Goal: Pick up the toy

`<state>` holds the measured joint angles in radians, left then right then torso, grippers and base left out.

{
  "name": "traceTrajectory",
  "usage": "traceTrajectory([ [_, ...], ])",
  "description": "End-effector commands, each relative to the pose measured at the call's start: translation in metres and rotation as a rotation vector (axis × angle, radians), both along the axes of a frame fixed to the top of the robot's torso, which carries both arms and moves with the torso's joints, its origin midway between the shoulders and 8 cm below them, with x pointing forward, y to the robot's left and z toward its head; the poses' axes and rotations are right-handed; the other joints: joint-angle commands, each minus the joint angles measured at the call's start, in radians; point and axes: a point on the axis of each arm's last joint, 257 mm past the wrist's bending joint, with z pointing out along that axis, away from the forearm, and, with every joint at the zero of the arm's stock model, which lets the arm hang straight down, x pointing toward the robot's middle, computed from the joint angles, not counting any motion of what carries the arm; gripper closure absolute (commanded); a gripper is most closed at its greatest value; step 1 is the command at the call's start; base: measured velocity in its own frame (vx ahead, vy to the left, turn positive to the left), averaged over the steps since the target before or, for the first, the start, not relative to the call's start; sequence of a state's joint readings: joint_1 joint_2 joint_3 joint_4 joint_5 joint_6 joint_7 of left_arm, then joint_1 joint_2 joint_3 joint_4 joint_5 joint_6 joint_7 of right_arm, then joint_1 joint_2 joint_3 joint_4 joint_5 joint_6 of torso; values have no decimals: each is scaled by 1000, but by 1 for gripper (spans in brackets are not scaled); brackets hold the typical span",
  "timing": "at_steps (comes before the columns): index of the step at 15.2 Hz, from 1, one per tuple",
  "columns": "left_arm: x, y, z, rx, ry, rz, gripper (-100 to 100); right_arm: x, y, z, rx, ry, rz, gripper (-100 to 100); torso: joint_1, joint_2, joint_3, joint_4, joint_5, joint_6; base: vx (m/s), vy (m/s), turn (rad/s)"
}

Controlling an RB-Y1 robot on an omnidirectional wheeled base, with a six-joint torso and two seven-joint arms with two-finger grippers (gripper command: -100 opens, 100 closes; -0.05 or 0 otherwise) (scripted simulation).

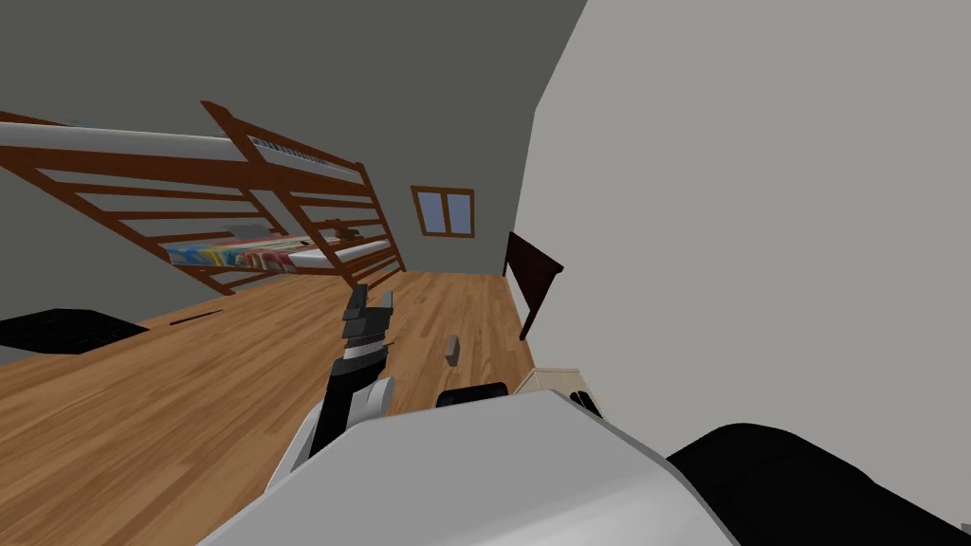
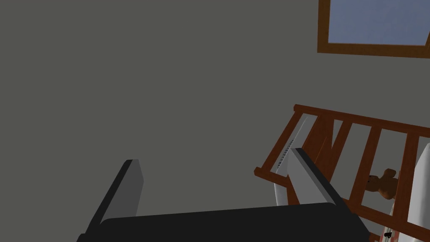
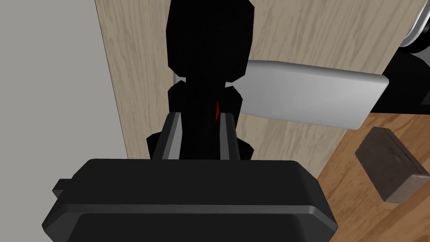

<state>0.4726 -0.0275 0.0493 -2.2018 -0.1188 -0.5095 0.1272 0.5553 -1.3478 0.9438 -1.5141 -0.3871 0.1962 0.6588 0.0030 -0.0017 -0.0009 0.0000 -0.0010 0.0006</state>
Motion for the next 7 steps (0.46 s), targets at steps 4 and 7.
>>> traceTrajectory([
  [4, 0, 0, 0, 0, 0, 0, 0, 6, -6, 15, 0, 3, 13, 100, 0, 0, 0, 0, 1, 0, 1, 7, -33],
  [7, 0, 0, 0, 0, 0, 0, 0, 5, -7, 16, -1, 4, 14, 100, 3, -1, -1, 0, 2, 0, 10, 21, -34],
])
